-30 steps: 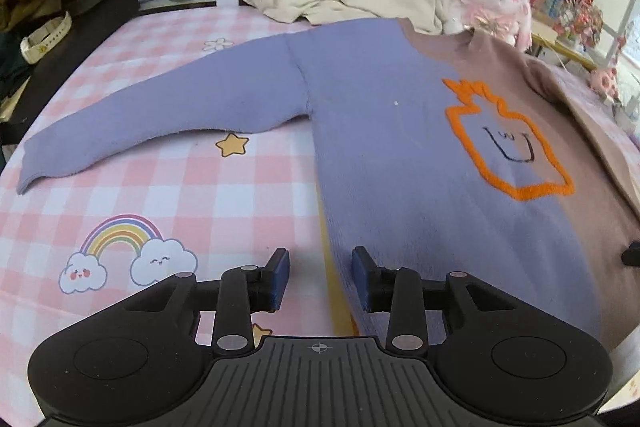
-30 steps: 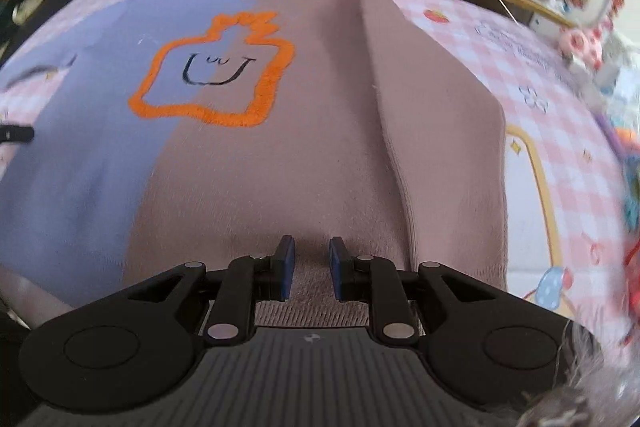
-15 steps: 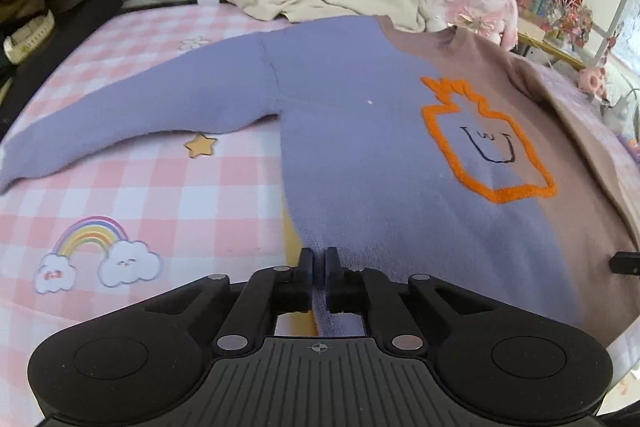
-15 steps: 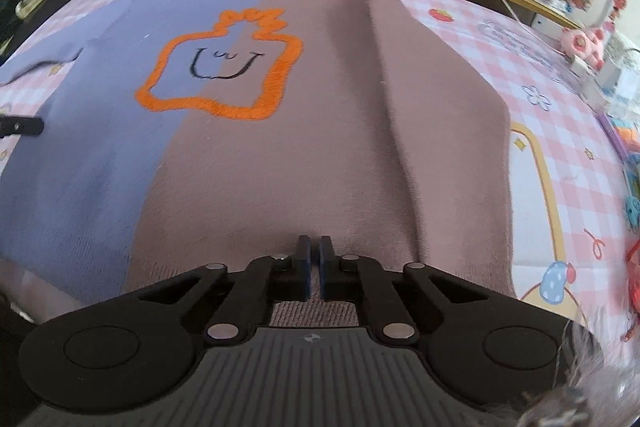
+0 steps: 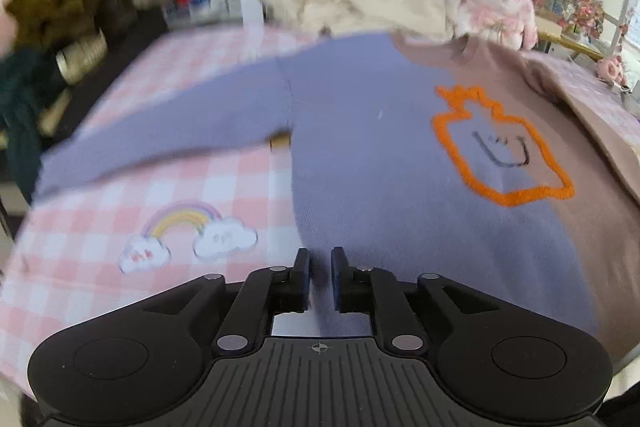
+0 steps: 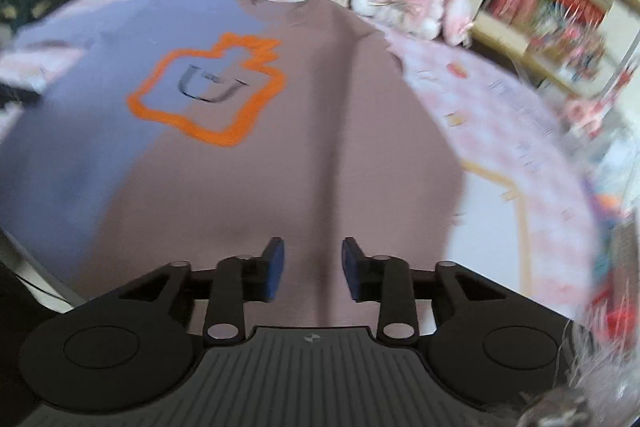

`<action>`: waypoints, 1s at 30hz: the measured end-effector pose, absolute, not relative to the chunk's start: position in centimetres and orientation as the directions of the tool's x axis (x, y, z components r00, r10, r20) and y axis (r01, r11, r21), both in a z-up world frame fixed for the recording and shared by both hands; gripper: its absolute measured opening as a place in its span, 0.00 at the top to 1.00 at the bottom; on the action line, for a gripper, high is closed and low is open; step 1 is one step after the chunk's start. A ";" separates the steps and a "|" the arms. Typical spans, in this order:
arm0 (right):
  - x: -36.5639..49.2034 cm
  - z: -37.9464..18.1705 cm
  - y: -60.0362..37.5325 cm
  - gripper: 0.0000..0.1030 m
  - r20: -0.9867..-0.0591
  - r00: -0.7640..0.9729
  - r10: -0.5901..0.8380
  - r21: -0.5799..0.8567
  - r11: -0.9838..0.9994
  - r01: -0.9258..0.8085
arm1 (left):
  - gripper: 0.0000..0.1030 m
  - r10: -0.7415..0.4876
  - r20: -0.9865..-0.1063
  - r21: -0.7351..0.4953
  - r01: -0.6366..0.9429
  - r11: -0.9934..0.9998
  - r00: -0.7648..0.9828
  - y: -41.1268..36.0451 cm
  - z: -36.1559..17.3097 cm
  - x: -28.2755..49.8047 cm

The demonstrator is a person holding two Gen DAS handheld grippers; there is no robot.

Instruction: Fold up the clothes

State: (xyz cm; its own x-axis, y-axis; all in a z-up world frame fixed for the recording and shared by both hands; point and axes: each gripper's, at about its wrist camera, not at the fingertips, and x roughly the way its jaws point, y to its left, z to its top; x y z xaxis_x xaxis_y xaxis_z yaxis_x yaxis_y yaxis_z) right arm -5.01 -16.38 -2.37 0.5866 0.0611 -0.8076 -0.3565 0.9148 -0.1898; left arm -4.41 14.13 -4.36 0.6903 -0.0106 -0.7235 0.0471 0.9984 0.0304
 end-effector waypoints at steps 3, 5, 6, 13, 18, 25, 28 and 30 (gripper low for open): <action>-4.6 -3.5 -16.8 0.69 -0.835 0.549 0.040 -0.219 0.890 -0.399 | 0.72 -0.004 -0.724 0.046 0.054 0.997 0.689 12.8 -4.6 -4.4; -4.3 -4.3 -17.2 0.76 -0.854 0.519 0.043 -0.214 0.880 -0.425 | 0.72 0.002 -0.729 0.056 0.057 0.997 0.685 11.9 -4.8 -4.3; -4.2 -4.5 -17.6 0.93 -0.860 0.508 0.050 -0.204 0.878 -0.432 | 0.72 0.005 -0.731 0.060 0.058 0.997 0.683 11.5 -4.9 -4.3; 1.5 -0.9 -25.9 0.95 -0.770 0.633 -0.085 -0.377 0.860 -0.343 | 0.71 0.042 -0.739 0.089 0.036 0.995 0.673 9.1 -5.4 -4.2; 8.5 -1.4 -33.1 0.96 -0.734 0.639 -0.232 -0.475 0.847 -0.238 | 0.71 0.116 -0.734 0.119 -0.041 0.992 0.669 7.9 -5.1 -4.9; 14.2 -4.5 -37.2 0.96 -0.749 0.603 -0.273 -0.495 0.837 -0.235 | 0.70 0.224 -0.727 0.158 -0.159 0.974 0.650 7.1 -4.3 -7.1; 15.9 -5.8 -38.1 0.96 -0.762 0.585 -0.278 -0.488 0.840 -0.236 | 0.70 0.259 -0.722 0.177 -0.190 0.966 0.642 6.9 -3.8 -8.0; 16.8 -7.0 -38.5 0.96 -0.773 0.564 -0.291 -0.488 0.840 -0.235 | 0.68 0.276 -0.717 0.188 -0.204 0.961 0.640 7.0 -3.5 -8.4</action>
State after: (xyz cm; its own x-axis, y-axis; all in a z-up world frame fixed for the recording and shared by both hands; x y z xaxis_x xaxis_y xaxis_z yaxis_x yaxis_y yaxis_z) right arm 16.79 -38.46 -6.96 0.5640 -0.2911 -0.7727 -0.2350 0.8405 -0.4882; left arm -8.45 6.96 -3.49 0.6404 0.2762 -0.7167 -0.2041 0.9607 0.1880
